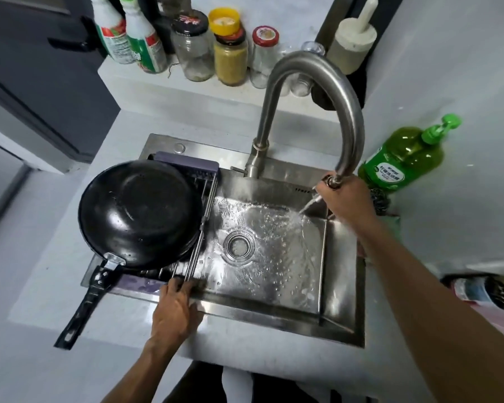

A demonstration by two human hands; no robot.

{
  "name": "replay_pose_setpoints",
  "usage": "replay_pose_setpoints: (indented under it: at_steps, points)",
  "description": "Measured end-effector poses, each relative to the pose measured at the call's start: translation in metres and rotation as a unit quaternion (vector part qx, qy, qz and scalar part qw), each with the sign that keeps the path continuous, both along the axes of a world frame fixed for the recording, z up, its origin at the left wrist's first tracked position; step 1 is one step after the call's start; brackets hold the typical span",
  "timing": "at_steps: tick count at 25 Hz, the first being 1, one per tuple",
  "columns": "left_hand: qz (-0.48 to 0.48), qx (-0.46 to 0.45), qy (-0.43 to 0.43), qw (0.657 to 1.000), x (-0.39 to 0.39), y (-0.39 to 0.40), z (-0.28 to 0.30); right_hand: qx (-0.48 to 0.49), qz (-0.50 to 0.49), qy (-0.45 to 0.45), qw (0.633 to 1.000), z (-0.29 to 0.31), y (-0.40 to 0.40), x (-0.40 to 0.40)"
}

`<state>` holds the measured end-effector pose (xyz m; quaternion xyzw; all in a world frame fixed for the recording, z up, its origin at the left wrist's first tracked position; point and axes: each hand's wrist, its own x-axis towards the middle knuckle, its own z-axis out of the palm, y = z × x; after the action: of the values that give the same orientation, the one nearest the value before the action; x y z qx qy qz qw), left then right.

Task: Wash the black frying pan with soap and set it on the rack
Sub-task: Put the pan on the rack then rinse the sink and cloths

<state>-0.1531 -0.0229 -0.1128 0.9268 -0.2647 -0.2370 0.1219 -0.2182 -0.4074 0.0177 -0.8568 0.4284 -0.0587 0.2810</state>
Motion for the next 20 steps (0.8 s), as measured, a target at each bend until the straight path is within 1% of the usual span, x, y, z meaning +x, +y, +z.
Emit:
replay_pose_setpoints:
  at_steps: [4, 6, 11, 14, 18, 20]
  points:
    - [-0.019, -0.009, 0.002, 1.000, 0.005, 0.007, -0.003, -0.014, 0.011, 0.120, 0.993, 0.002, -0.017, -0.016]
    - [-0.025, 0.005, -0.001, 1.000, 0.006, 0.009, -0.007, -0.008, 0.033, 0.179, 0.983, -0.002, -0.015, -0.024]
    - [-0.016, 0.005, -0.008, 1.000, 0.005, 0.005, -0.007, 0.068, 0.092, 0.244, 0.963, -0.014, -0.002, -0.044]
    - [-0.011, 0.004, -0.010, 1.000, 0.003, 0.005, -0.006, 0.110, 0.103, 0.242, 0.959, -0.026, 0.007, -0.049]
    - [-0.007, -0.013, -0.012, 1.000, 0.000, 0.002, 0.001, 0.157, 0.102, 0.164, 0.969, -0.039, 0.032, -0.042]
    - [0.001, -0.014, -0.012, 1.000, 0.001, 0.003, 0.002, 0.212, 0.104, 0.135, 0.962, -0.041, 0.057, -0.031]
